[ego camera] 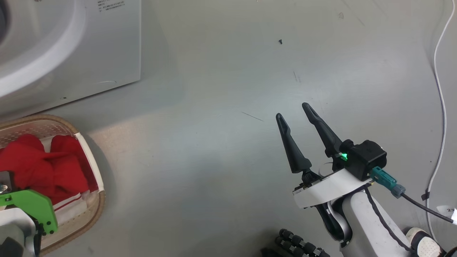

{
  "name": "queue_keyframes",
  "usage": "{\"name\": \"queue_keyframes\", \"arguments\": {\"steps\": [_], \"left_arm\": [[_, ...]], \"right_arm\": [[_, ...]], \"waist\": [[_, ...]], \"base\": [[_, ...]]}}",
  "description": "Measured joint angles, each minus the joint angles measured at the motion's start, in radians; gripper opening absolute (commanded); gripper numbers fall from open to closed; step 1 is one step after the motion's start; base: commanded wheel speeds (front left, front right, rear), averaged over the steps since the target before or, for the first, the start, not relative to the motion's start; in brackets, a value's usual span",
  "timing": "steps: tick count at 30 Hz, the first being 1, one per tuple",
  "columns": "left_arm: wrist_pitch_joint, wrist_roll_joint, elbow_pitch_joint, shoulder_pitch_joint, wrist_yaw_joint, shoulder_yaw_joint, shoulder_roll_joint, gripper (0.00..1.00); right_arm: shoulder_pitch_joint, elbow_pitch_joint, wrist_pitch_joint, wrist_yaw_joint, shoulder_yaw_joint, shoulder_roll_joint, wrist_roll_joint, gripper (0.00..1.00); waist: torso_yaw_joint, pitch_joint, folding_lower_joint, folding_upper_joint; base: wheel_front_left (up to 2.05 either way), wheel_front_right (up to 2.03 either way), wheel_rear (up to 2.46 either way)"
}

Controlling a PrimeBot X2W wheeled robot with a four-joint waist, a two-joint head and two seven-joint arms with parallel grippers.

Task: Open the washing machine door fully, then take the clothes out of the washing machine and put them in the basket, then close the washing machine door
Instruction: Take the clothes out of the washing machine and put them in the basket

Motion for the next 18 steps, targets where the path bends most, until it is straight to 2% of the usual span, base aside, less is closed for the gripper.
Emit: {"name": "queue_keyframes", "arguments": {"steps": [5, 15, 16, 17, 18], "left_arm": [[0.0, 0.0, 0.023, -0.024, 0.0, -0.004, -0.01, 0.0], [-0.019, -0.001, 0.075, -0.059, 0.0, -0.006, -0.026, 0.0], [-0.019, -0.003, 0.081, -0.062, -0.002, -0.007, -0.028, 0.21], [-0.02, -0.006, 0.087, -0.064, -0.003, -0.008, -0.031, 1.0], [-0.023, -0.01, 0.092, -0.064, -0.003, -0.007, -0.035, 1.0]], "right_arm": [[0.0, -0.003, 0.0, -0.01, -0.016, 0.0, -0.013, 1.0], [-0.01, -0.004, 0.0, -0.01, -0.021, 0.001, -0.029, 1.0], [-0.01, -0.004, 0.0, -0.01, -0.022, 0.001, -0.029, 1.0], [-0.01, -0.004, 0.0, -0.01, -0.023, 0.001, -0.029, 1.0], [-0.01, -0.003, 0.0, -0.01, -0.023, 0.001, -0.029, 1.0]], "waist": [[0.002, 0.016, 0.0, 0.0], [0.025, 0.026, 0.0, 0.0], [0.027, 0.025, 0.0, 0.0], [0.03, 0.023, 0.0, 0.0], [0.033, 0.02, 0.0, 0.0]], "base": [[0.0, 0.0, 0.0], [0.0, 0.0, 0.0], [0.0, 0.0, 0.0], [0.0, 0.0, 0.0], [0.0, 0.0, 0.0]]}}
